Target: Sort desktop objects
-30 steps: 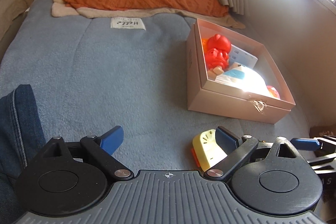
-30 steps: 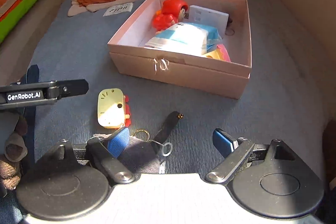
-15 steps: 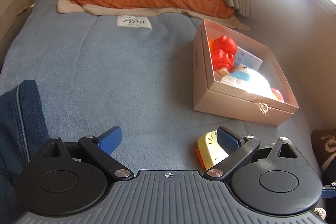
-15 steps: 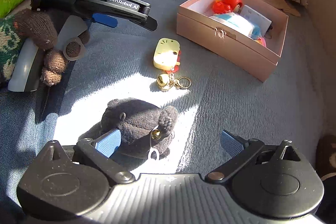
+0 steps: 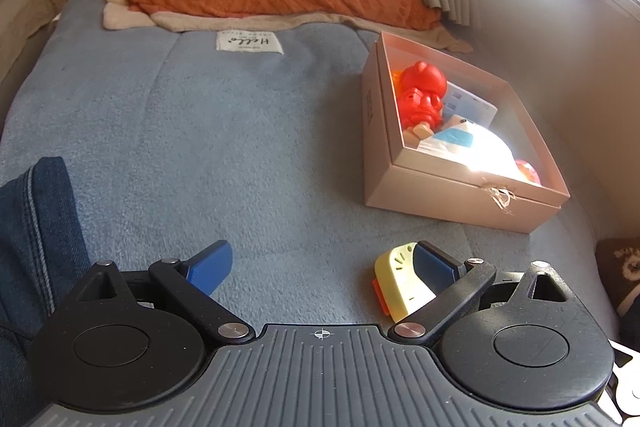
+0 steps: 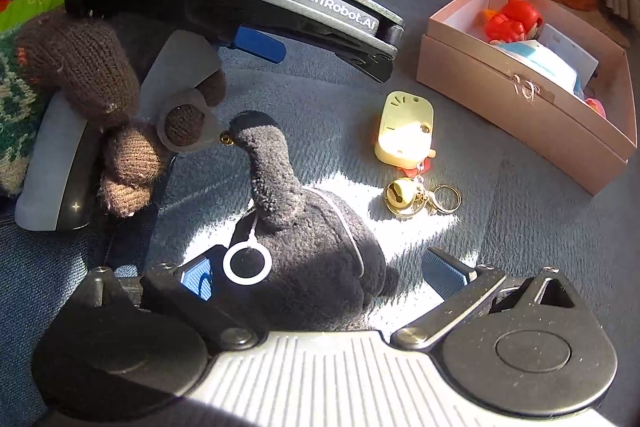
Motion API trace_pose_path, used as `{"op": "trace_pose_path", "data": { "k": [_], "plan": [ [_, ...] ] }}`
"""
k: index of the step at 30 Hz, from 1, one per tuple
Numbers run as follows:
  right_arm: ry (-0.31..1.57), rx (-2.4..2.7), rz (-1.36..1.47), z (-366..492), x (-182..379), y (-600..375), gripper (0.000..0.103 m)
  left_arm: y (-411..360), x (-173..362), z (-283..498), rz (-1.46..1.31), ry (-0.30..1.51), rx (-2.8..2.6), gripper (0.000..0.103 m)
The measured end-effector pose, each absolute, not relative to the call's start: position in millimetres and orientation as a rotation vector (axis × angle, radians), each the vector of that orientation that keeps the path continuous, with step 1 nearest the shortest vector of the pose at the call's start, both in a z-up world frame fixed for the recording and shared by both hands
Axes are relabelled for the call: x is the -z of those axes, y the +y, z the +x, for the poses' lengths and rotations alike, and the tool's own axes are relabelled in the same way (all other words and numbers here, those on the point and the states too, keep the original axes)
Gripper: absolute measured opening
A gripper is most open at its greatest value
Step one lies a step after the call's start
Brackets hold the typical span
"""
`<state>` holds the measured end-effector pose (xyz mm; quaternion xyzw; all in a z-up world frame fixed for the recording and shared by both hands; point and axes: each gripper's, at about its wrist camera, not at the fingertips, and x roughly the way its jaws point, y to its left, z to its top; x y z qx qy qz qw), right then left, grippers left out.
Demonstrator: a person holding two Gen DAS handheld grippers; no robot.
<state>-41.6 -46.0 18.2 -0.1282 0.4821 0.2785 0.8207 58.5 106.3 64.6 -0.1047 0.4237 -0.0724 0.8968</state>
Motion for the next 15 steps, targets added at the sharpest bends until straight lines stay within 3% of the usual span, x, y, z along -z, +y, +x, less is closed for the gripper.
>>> {"op": "trace_pose_path", "data": {
  "k": [5,15],
  "plan": [
    [1.056,-0.576,-0.301,-52.5,-20.7,-65.2,0.097,107.2,-62.8,59.3,-0.206,0.888,0.131,0.1],
    [0.953,-0.546,-0.442,-76.8,-32.0,-73.8,0.103,108.4,-60.4,60.0,-0.224,0.893,0.13,0.1]
  ]
}}
